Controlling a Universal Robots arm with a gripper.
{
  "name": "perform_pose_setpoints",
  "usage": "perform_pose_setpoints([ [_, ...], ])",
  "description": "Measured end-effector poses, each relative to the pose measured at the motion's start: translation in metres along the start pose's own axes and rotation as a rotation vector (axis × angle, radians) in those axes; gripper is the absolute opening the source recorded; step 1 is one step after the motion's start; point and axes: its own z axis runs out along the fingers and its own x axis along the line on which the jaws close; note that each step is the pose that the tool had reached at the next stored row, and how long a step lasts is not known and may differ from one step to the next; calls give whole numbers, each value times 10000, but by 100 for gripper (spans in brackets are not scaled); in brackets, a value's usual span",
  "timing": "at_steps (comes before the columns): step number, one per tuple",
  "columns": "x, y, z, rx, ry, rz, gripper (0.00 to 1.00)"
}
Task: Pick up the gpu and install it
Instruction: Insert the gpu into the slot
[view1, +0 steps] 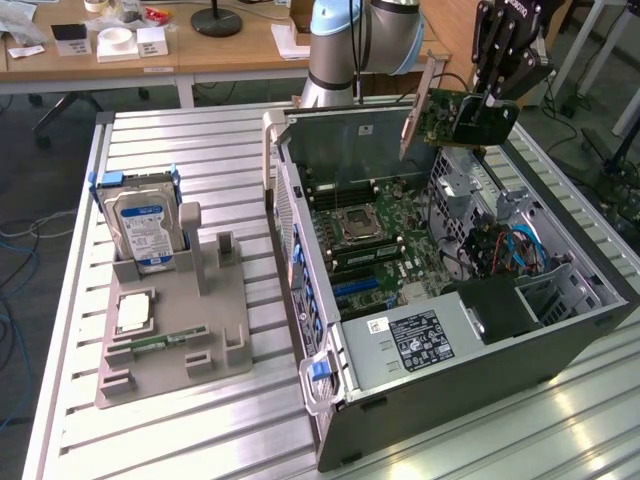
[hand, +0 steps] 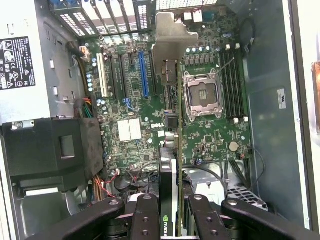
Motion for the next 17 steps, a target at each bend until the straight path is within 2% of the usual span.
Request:
perform_pose_setpoints([
  [5, 0, 0, 0, -4, 6, -158, 27],
  [10, 0, 0, 1, -14, 24, -596, 27],
  [14, 0, 1, 1, -9, 27, -660, 27],
  [15, 0, 3, 3, 26, 22, -667, 27],
  [17, 1, 8, 9, 141, 9, -692, 27],
])
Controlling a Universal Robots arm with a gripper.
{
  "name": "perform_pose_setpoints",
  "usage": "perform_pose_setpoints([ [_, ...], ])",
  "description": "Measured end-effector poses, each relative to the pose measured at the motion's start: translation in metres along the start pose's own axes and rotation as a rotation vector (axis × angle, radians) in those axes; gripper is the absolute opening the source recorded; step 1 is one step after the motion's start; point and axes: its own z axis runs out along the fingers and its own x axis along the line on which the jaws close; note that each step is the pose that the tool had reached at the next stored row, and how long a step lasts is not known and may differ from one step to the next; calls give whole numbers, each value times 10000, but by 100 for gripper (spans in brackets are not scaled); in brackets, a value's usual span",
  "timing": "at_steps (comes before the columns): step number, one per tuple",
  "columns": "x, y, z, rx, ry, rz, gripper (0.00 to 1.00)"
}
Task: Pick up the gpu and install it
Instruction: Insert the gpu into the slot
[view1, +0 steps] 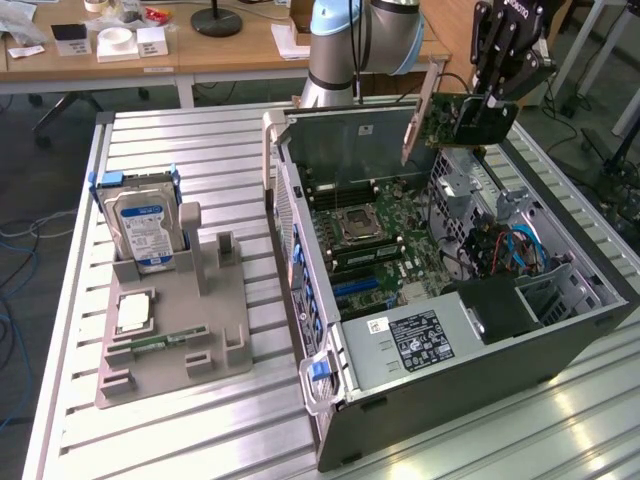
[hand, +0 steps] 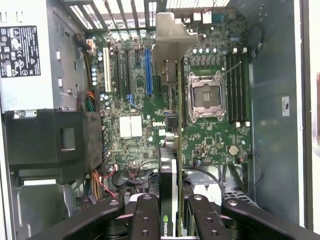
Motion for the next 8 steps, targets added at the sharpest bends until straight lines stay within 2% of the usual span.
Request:
perform_pose_setpoints([
  [2, 1, 9, 9, 117, -8, -33, 27],
  [3, 2, 15, 14, 146, -9, -47, 27],
  [8, 5, 49, 53, 153, -8, -80, 27],
])
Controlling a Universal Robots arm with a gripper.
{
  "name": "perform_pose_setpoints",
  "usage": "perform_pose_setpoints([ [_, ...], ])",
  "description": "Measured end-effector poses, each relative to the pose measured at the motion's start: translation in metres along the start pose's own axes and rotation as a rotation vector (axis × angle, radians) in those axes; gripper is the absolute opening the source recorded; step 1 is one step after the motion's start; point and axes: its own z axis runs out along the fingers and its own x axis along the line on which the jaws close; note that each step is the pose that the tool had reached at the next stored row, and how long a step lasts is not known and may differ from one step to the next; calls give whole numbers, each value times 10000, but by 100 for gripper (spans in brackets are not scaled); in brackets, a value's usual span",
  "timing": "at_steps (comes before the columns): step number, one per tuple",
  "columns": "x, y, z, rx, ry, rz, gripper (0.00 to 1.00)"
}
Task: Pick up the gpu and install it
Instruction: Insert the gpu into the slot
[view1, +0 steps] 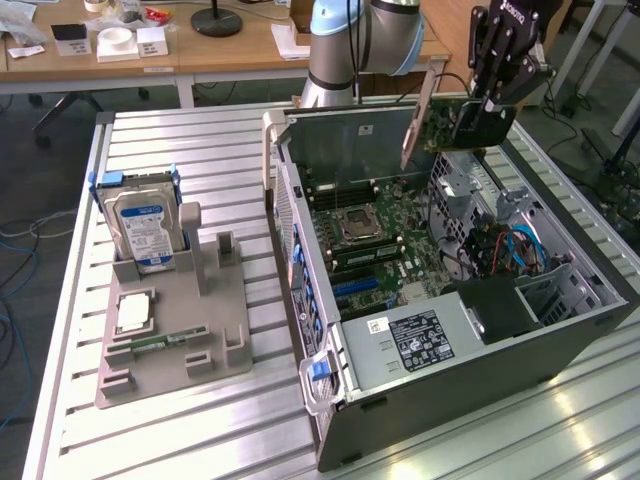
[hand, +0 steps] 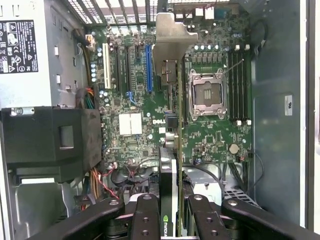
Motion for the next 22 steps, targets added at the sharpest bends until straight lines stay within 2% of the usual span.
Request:
perform_pose_setpoints([
  [6, 5, 38, 80, -1, 1, -47, 27],
  [17, 5, 38, 97, -1, -2, -48, 27],
  [22, 7, 37, 179, -1, 0, -48, 27],
])
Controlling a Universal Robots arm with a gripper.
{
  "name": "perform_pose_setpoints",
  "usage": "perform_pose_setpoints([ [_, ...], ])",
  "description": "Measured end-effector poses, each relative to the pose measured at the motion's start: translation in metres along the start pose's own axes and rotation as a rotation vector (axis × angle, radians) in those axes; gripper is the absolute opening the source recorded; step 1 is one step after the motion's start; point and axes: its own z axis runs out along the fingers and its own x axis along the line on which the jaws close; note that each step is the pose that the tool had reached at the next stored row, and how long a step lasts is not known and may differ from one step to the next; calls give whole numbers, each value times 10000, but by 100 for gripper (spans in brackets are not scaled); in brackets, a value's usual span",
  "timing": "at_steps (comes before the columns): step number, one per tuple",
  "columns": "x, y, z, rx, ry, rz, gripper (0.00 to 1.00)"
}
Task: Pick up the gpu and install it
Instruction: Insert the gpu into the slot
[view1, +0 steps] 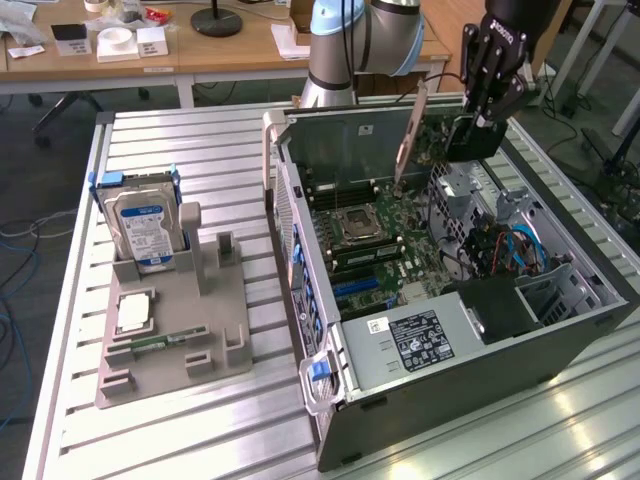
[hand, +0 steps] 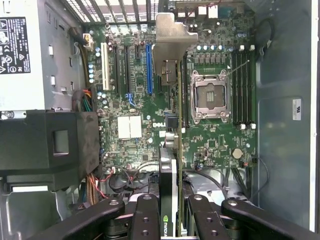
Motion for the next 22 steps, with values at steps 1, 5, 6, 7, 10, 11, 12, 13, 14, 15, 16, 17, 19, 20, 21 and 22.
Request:
perform_pose_setpoints([
  [1, 0, 0, 18, 0, 0, 0, 27],
  [5, 1, -1, 51, 0, 3, 0, 27],
  [6, 1, 0, 51, 0, 3, 0, 27],
  [7, 1, 0, 53, 0, 0, 0, 27],
  [10, 1, 0, 53, 0, 0, 0, 27],
  [11, 1, 0, 53, 0, 0, 1, 27],
  [12, 1, 0, 52, 0, 1, 0, 27],
  [13, 1, 0, 53, 0, 0, 0, 27],
  [14, 1, 0, 53, 0, 0, 0, 27],
  [15, 1, 0, 52, 0, 1, 0, 27],
  [16, 1, 0, 53, 0, 0, 0, 27],
  [17, 1, -1, 53, 0, 1, 0, 27],
  [19, 1, 0, 53, 0, 0, 0, 27],
  [20, 1, -1, 53, 0, 0, 0, 27],
  [21, 1, 0, 53, 0, 0, 0, 27],
  [22, 1, -1, 52, 1, 1, 0, 27],
])
